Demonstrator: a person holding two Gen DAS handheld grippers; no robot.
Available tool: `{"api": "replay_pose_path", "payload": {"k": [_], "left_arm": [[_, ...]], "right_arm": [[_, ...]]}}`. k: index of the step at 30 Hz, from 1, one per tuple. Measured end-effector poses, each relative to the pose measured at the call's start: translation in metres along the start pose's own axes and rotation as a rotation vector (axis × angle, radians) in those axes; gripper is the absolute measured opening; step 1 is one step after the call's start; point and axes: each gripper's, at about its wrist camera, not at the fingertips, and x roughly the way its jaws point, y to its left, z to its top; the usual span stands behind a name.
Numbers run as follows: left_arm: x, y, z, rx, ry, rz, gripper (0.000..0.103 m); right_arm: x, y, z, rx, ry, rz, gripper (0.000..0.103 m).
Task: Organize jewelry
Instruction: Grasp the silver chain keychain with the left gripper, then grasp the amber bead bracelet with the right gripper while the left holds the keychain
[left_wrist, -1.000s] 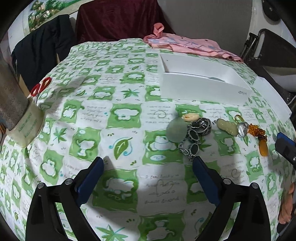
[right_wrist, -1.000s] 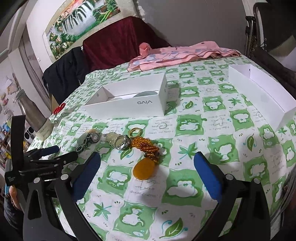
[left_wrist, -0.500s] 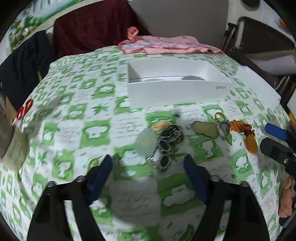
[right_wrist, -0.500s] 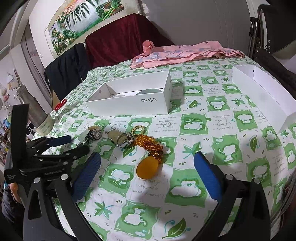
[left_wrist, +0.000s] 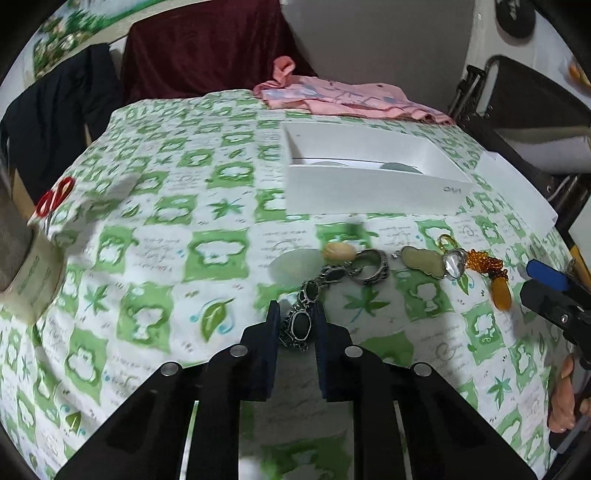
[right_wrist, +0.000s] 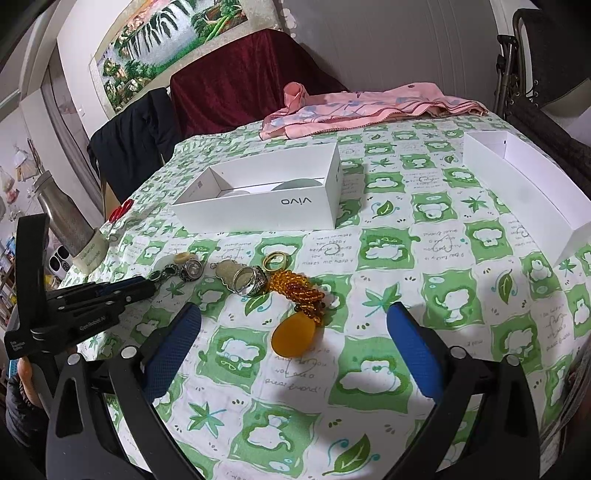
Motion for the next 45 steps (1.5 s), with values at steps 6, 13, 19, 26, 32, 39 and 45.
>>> {"api": "replay_pose_path", "payload": {"k": [6,13,19,26,32,39,45], "left_arm": [[-0.004,0.008,-0.002,-0.031,0.001,-0.017,0.026],[0.007,-0.012,0.006,0.055,0.001,0.025,0.034],[-0.006,-0.011,0.000,0.042,-0.040,-0.009,0.012],[-0.015,0.000,-0.005,-0.016,-0.054,-0.050,0.012],[-0.015,0.000,-0.005,-0.017,-0.052,-0.054,0.012],[-0.013,-0.002,-0.005,-0.013,-0.047,-0.058,0.012],[-0.013,-0.003,-0.005,-0.009,-0.051,-0.054,0.012]], "right_arm": [[0.000,0.000,0.000,0.000,0.000,0.000,0.096],[0.000,0.000,0.000,0.000,-0.001,-0.001,0.096],[-0.004,0.001,0.001,-0.002,-0.021,-0.006,0.096],[0.002,0.008,0.004,-0.069,0.007,-0.029,0.080],[0.020,0.014,0.007,-0.143,0.074,-0.066,0.070],[0.037,0.009,0.012,-0.145,0.131,-0.060,0.021],[0.018,0.004,0.009,-0.103,0.064,0.024,0.019]]}}
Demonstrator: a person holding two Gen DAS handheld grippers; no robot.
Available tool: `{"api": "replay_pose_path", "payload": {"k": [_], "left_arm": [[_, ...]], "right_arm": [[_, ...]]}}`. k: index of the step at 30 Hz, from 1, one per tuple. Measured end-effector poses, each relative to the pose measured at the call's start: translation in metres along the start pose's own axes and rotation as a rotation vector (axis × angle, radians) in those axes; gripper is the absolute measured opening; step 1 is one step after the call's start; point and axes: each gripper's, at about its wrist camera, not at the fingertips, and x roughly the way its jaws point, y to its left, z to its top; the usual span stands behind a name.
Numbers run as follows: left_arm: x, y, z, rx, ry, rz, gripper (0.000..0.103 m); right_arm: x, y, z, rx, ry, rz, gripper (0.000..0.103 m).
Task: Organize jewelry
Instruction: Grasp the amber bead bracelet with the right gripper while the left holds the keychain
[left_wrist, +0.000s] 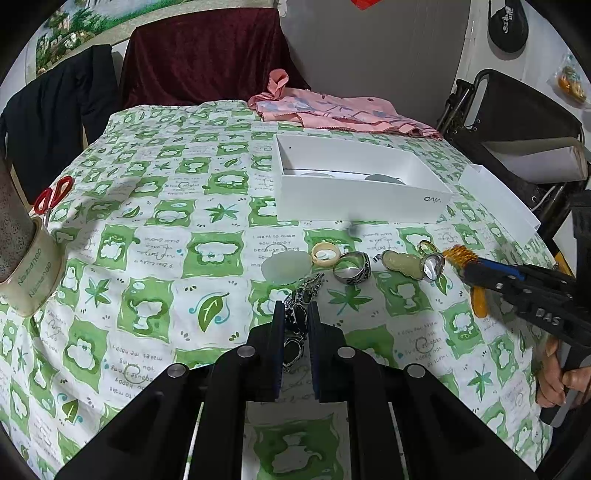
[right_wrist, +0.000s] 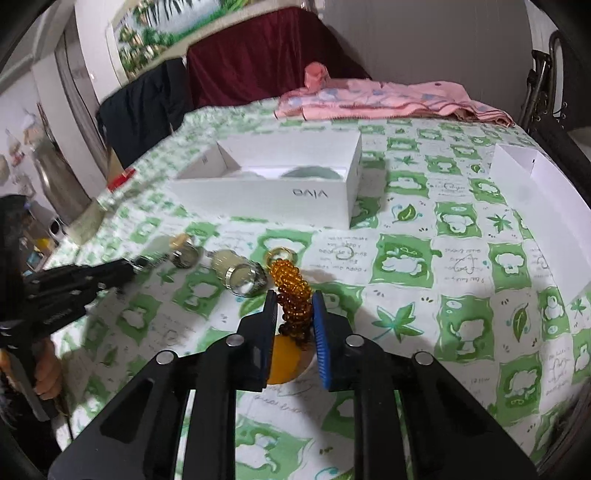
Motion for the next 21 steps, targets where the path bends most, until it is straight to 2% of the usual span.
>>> {"api": "replay_pose_path", "payload": {"k": [5,13,21], "left_arm": [[-0.003,0.002,0.000,-0.010,-0.010,-0.004,0.012],[-0.015,0.008,0.001,-0.049,-0.034,-0.013,0.012],[-0.026,0.004,0.021,-0.052,-0.069,-0.026,0.012]], "right_arm": [[-0.014,0.000,-0.005,0.021,-0.042,0.045,0.019],[-0.026,-0.008,-0.006,0.068,-0.063,0.069,0.019],[-0.039,-0.006,0.004,0.070,-0.100,0.075,0.019]]}}
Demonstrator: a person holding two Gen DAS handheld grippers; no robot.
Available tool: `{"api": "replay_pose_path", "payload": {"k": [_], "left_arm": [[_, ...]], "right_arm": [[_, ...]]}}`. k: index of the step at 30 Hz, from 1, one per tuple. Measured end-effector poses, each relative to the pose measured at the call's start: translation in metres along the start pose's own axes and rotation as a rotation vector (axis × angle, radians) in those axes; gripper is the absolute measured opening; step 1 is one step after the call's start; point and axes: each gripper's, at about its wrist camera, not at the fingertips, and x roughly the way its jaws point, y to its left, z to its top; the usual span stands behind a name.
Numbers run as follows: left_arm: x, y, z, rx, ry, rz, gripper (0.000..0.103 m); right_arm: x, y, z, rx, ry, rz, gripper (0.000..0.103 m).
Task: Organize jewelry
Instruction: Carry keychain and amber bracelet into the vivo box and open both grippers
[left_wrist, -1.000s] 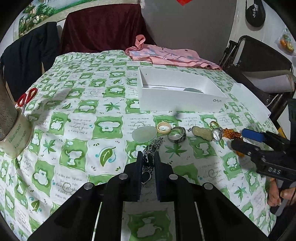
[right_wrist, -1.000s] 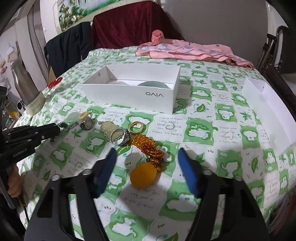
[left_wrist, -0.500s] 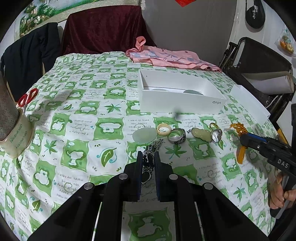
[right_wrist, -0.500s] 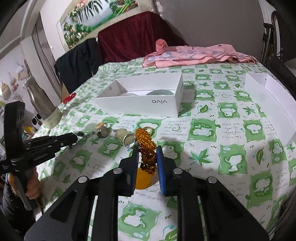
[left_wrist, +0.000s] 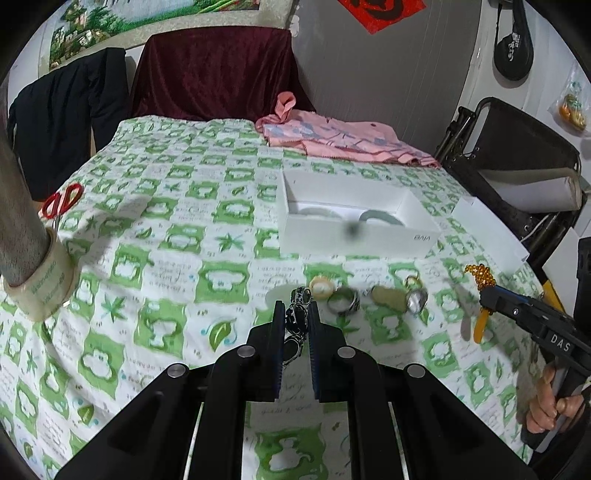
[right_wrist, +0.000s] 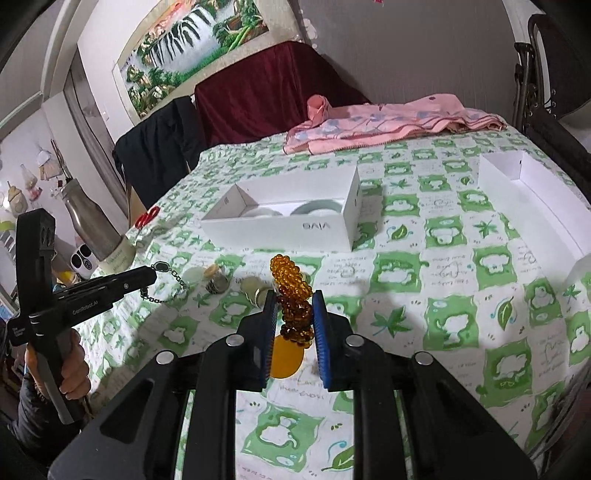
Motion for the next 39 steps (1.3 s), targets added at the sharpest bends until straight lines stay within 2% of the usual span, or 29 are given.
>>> {"api": "replay_pose_path", "payload": {"k": [10,15,19,29,31,33,35,39], "left_arm": [[-0.007,-0.021,0.072,0.029,-0.103,-0.019,0.012],[0.002,-0.032,0.105,0.036,-0.132,-0.026,0.012],[0.029,-0.038,0.118,0.040,-0.102,-0.025,0.012],[0.102,-0.022,0.100,0.003,0.032,-0.021,0.013],[0.108,-0.019,0.097,-0.005,0.039,-0.023,0.016],[0.109,-0.019,0.095,0.000,0.035,-0.022,0.035],[0.106,-0.020,0.094,0.003,0.017,-0.013,0.045],[0.099,-0.021,0.095,0.008,-0.007,-0.011,0.048]], "right_arm": [[-0.007,0.005,0.057,-0.009,-0.092,0.004,0.019],[0.008,0.009,0.088,-0.015,-0.109,0.011,0.019],[0.033,0.007,0.103,-0.010,-0.090,0.001,0.019],[0.105,-0.009,0.098,-0.021,0.015,-0.094,0.020],[0.112,-0.014,0.096,-0.014,0.027,-0.101,0.020],[0.113,-0.018,0.095,-0.003,0.024,-0.101,0.023],[0.110,-0.021,0.096,0.008,0.009,-0.096,0.027],[0.102,-0.025,0.097,0.028,-0.018,-0.087,0.027]]}}
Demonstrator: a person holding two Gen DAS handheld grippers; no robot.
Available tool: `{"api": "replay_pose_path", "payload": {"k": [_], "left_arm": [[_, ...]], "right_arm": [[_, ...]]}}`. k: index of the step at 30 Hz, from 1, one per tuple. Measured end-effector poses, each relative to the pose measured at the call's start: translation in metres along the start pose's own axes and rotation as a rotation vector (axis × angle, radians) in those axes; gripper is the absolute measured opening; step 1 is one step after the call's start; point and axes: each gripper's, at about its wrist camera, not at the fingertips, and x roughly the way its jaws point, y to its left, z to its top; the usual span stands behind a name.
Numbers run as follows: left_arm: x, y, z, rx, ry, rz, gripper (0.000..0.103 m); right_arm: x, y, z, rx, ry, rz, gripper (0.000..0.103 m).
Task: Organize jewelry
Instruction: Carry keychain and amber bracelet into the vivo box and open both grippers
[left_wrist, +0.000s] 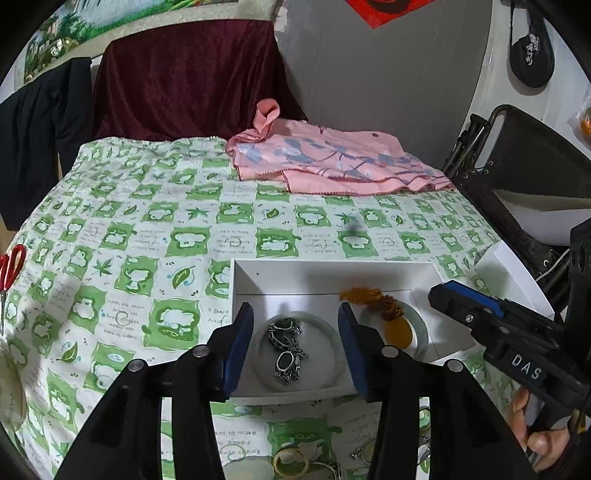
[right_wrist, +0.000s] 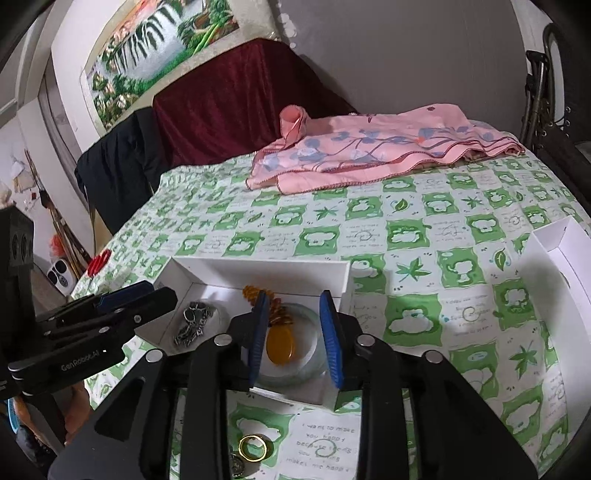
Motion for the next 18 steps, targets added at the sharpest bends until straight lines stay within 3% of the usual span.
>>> {"api": "replay_pose_path", "payload": {"k": [6,13,18], "left_arm": [[-0.009,0.011,-0.002,-0.043,-0.029,0.012,0.062],[-0.015,0.028,-0.008,-0.100,-0.034,0.035,0.065],[-0.021,0.034,-0.017,-0.093,-0.042,0.101,0.068]], "right_arm": [[-0.007,-0.011,-0.002,0.047,-0.021,0.004,0.035],[-0.013,-0.017,-0.006,0.058,-0.042,-0.019,0.037],[-0.018,-0.022,-0.010,0.071,-0.057,-0.033,0.043]]}}
